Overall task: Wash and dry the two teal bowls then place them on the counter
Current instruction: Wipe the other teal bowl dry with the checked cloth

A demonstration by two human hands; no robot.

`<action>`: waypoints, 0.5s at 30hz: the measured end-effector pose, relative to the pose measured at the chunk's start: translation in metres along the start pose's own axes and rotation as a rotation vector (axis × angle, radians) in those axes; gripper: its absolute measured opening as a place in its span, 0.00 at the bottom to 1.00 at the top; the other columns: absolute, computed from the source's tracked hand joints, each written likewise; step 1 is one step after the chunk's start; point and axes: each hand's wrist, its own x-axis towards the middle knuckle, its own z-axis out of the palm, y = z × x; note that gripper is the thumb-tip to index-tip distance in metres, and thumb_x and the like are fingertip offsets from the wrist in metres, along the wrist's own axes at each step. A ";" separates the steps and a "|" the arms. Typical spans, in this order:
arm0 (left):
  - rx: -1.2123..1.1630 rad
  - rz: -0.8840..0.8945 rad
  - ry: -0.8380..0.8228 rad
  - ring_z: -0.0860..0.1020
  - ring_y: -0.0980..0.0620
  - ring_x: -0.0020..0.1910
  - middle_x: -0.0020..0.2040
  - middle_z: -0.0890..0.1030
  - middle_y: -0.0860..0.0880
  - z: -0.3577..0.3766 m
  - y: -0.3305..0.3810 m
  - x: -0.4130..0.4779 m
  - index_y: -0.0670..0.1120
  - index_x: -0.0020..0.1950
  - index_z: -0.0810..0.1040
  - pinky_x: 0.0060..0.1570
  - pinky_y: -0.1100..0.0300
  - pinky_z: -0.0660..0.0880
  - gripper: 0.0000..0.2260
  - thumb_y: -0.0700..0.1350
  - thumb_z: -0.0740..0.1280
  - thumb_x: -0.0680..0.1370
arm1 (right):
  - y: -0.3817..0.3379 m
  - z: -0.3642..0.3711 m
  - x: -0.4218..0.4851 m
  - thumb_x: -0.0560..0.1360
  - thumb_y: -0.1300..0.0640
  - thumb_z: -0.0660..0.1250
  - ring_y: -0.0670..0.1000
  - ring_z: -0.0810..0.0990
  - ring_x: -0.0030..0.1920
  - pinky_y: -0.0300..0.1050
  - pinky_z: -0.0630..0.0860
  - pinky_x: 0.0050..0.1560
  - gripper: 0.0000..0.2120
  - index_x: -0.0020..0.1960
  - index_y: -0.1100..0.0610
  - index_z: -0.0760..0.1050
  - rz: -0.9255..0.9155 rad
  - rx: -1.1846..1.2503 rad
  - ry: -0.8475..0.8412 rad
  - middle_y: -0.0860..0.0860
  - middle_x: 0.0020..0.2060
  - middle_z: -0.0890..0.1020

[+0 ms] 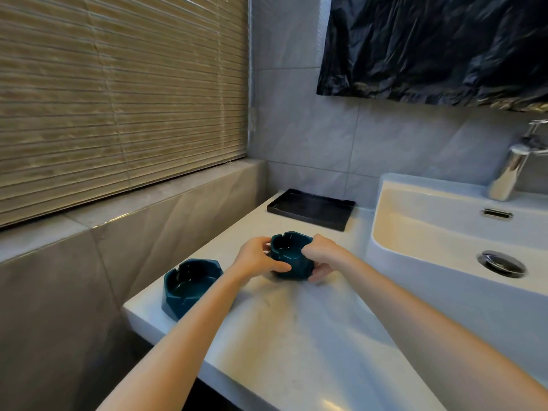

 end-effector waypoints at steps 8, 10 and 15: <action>-0.046 0.097 0.048 0.78 0.53 0.56 0.59 0.81 0.50 -0.004 0.001 -0.002 0.46 0.66 0.75 0.51 0.64 0.72 0.29 0.44 0.79 0.66 | -0.012 -0.010 -0.006 0.79 0.62 0.62 0.63 0.83 0.48 0.52 0.82 0.46 0.28 0.73 0.63 0.51 0.030 0.041 -0.079 0.63 0.64 0.71; -0.065 0.137 0.076 0.78 0.53 0.58 0.60 0.80 0.50 -0.009 0.008 -0.005 0.46 0.67 0.74 0.52 0.64 0.72 0.31 0.42 0.78 0.66 | -0.012 -0.017 -0.008 0.80 0.62 0.60 0.62 0.84 0.48 0.54 0.82 0.47 0.32 0.76 0.59 0.45 -0.013 0.120 -0.075 0.61 0.71 0.65; -0.138 0.250 0.082 0.71 0.52 0.65 0.64 0.75 0.52 -0.029 0.052 -0.008 0.48 0.73 0.66 0.63 0.54 0.72 0.35 0.38 0.75 0.69 | -0.026 -0.053 -0.023 0.80 0.61 0.59 0.63 0.84 0.44 0.47 0.82 0.30 0.29 0.75 0.55 0.46 -0.213 0.292 0.033 0.57 0.73 0.61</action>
